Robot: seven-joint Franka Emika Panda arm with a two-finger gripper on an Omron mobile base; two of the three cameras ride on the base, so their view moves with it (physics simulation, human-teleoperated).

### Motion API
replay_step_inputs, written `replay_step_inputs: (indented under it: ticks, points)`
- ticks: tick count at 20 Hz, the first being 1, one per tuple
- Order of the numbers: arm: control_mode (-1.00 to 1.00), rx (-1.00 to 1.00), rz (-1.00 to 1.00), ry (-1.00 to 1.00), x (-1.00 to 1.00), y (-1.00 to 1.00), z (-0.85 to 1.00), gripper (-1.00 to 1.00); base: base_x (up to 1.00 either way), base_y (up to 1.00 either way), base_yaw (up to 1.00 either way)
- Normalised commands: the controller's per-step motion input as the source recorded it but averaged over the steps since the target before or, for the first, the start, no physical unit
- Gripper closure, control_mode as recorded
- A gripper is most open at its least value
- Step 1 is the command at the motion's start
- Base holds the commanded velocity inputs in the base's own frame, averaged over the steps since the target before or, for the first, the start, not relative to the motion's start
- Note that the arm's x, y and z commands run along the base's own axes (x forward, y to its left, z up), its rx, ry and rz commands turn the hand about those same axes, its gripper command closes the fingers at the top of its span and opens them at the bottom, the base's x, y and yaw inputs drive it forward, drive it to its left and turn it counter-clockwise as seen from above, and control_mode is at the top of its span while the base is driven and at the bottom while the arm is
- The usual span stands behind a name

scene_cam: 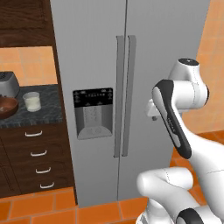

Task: Grab a lemon wedge from the fridge and one ice cube from the ice bowl, and put them in the glass of lemonade.

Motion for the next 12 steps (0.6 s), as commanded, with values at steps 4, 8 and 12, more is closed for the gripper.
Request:
replay_step_inputs:
  ticks: [4,8,12]
  points:
    - [1.0,0.0,0.0,0.0,0.0,0.0,0.0,-1.0,-0.62,0.1,0.0]
    - [1.0,0.0,0.0,0.0,0.0,0.0,0.0,-1.0,-0.52,0.0,0.0]
    - [-1.0,0.0,0.0,-0.45,-0.58,0.05,0.77,-1.0,0.0,0.0,0.0]
